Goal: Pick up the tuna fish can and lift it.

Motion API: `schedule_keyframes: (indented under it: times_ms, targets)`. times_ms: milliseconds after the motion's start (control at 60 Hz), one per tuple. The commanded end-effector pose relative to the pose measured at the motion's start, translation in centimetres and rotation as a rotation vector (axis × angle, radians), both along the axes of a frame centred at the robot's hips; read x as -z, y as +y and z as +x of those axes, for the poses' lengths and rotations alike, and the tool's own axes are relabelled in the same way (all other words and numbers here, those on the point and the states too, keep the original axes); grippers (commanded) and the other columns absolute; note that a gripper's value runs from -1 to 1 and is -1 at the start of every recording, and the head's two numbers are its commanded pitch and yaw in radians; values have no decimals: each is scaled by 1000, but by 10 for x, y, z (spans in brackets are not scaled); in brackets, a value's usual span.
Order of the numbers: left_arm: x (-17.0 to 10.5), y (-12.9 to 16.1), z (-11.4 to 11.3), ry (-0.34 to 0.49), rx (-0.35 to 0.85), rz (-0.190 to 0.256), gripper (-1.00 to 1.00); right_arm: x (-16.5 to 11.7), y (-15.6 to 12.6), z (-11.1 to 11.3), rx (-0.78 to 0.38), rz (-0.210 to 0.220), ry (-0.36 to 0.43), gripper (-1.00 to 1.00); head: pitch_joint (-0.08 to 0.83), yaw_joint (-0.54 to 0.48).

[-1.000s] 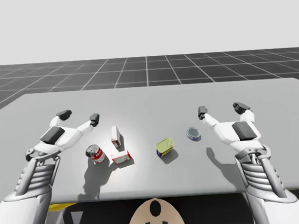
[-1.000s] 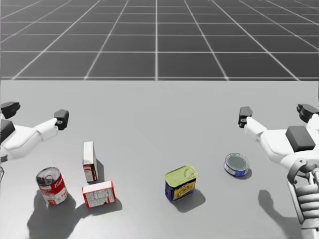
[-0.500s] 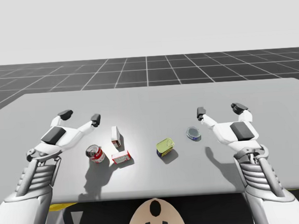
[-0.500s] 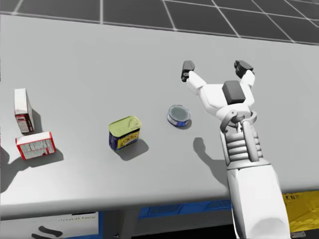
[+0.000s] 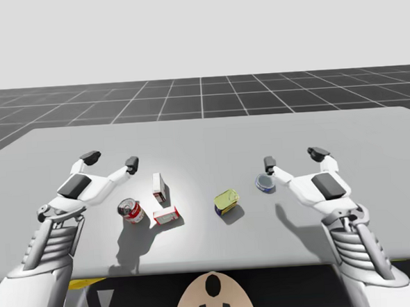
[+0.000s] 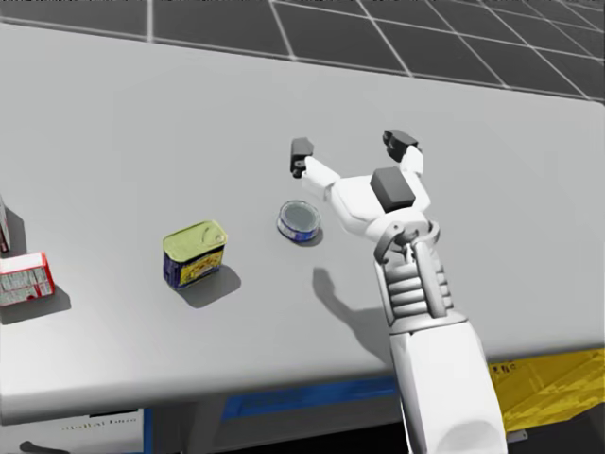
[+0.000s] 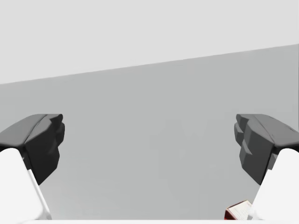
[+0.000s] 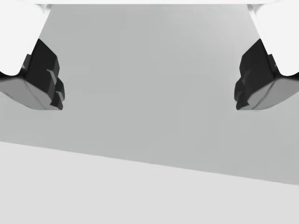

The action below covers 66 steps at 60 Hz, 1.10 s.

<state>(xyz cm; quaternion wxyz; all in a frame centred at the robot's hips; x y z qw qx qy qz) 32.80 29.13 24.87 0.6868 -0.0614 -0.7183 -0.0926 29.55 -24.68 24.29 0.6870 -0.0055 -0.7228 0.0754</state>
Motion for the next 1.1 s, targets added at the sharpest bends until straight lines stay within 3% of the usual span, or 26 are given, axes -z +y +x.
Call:
schedule_keyframes:
  times_ms: [17,167,333,483,867,1100]
  targets:
    - [0,0,0,0,0,-2,-1000,5,-2,-11,-56,9,62,-1000,667,-335]
    - [0,0,0,3,0,-1,-1000,22,-3,-22,-135,23,178,-1000,664,-329]
    - [1,-1,1,5,1,0,-1000,46,-3,-19,-177,44,279,-1000,660,-329]
    - [1,-1,1,5,2,0,-1000,61,-2,-12,-172,31,318,-1000,661,-327]
    - [1,0,1,5,2,-2,-1000,87,9,23,-149,53,405,-1000,660,-317]
    - [1,0,0,4,1,-4,-1000,97,12,42,-111,27,433,-1000,666,-314]
